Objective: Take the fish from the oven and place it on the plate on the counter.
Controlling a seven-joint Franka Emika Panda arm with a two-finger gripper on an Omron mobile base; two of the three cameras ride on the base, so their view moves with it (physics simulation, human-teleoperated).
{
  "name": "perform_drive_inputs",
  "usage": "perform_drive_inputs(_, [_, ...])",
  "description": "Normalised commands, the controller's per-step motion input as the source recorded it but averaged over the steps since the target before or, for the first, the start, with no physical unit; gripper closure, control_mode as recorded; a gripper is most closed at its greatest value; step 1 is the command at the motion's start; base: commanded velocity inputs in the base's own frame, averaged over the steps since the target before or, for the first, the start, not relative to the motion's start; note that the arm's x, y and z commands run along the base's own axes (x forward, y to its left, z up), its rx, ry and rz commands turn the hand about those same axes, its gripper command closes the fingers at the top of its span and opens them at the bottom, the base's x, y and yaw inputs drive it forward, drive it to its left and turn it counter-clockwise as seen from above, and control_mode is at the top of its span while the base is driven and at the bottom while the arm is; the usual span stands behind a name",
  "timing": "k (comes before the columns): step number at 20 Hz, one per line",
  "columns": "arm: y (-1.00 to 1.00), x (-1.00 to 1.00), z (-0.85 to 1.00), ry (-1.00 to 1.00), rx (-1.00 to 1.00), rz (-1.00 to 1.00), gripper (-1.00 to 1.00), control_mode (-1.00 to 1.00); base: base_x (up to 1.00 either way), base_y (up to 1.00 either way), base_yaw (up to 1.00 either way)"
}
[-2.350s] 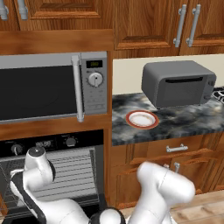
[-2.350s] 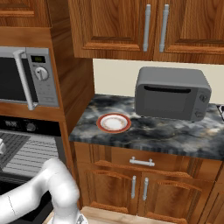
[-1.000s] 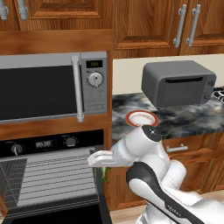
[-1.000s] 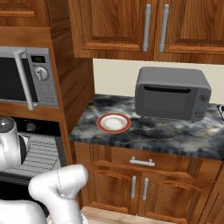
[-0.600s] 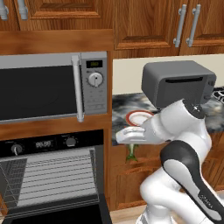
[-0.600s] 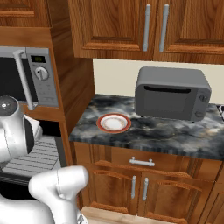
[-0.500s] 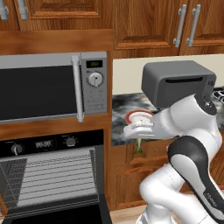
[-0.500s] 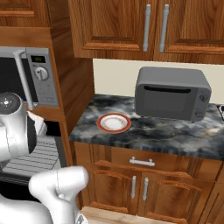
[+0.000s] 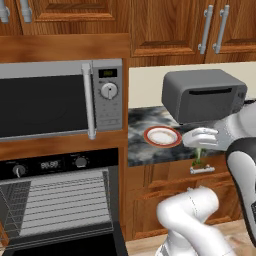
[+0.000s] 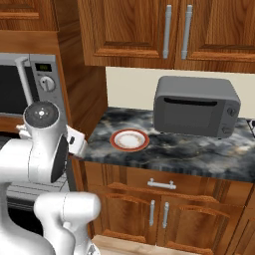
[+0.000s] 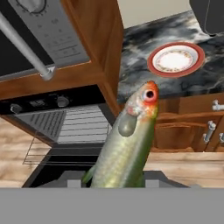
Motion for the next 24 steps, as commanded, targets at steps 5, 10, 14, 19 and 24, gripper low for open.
perform_drive_inputs(5, [-0.95,0.56,-0.10,0.10,-0.20,-0.02,1.00,-1.00,0.00,0.00,0.00])
perform_drive_inputs(10, [-0.47,0.96,-0.02,0.26,-0.28,-0.01,1.00,-1.00,0.00,0.00,0.00])
perform_drive_inputs(14, [-0.02,1.00,0.00,0.29,-0.29,0.00,1.00,-1.00,0.00,0.00,0.00])
perform_drive_inputs(19, [0.16,0.99,-0.36,0.09,-0.12,0.00,1.00,-1.00,0.00,0.00,0.00])
perform_drive_inputs(24, [0.00,0.89,-0.80,0.05,0.01,0.00,1.00,-1.00,0.00,0.00,0.00])
